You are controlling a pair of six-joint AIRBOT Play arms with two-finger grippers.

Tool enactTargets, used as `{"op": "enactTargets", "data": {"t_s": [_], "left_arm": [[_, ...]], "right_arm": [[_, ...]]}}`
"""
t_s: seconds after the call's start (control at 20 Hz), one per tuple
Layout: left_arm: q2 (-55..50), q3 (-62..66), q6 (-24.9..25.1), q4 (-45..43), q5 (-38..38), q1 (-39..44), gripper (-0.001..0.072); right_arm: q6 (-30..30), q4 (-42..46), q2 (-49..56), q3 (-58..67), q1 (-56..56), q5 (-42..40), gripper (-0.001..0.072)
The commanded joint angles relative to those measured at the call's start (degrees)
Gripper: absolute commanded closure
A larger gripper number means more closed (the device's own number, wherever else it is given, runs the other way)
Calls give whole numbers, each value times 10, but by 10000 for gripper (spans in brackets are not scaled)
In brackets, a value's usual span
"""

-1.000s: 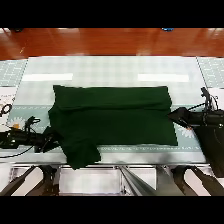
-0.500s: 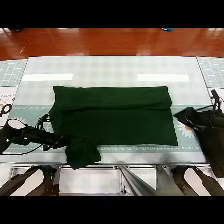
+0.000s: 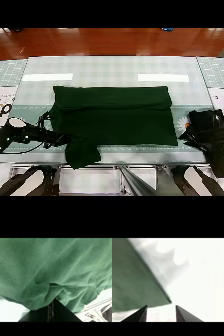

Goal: Fold the shirts.

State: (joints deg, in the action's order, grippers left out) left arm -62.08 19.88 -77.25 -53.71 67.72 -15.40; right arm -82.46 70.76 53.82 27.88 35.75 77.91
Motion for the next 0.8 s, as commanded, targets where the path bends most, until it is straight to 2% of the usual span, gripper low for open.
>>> {"op": "enactTargets", "data": {"t_s": [0.0,0.25,0.45,0.55,0.6,0.65,0.7,0.75], "left_arm": [[0,0,1,16,-15,0,684],[0,0,1,23,-27,1,683],[0,0,14,54,-38,1,683],[0,0,17,69,-43,1,683],[0,1,18,71,-43,1,683],[0,2,18,71,-43,0,683],[0,5,18,71,-43,-1,683],[0,11,18,71,-40,-4,683]], "right_arm": [[-2,10,32,-3,1,12,296],[31,-55,99,-3,1,-21,296],[77,-145,156,-2,-4,-52,299],[77,-150,180,-2,-40,-69,299],[87,-159,191,-1,-65,-78,347],[105,-176,193,1,-84,-83,556],[127,-200,190,4,-96,-80,687],[139,-217,187,13,-101,-67,688]]}}
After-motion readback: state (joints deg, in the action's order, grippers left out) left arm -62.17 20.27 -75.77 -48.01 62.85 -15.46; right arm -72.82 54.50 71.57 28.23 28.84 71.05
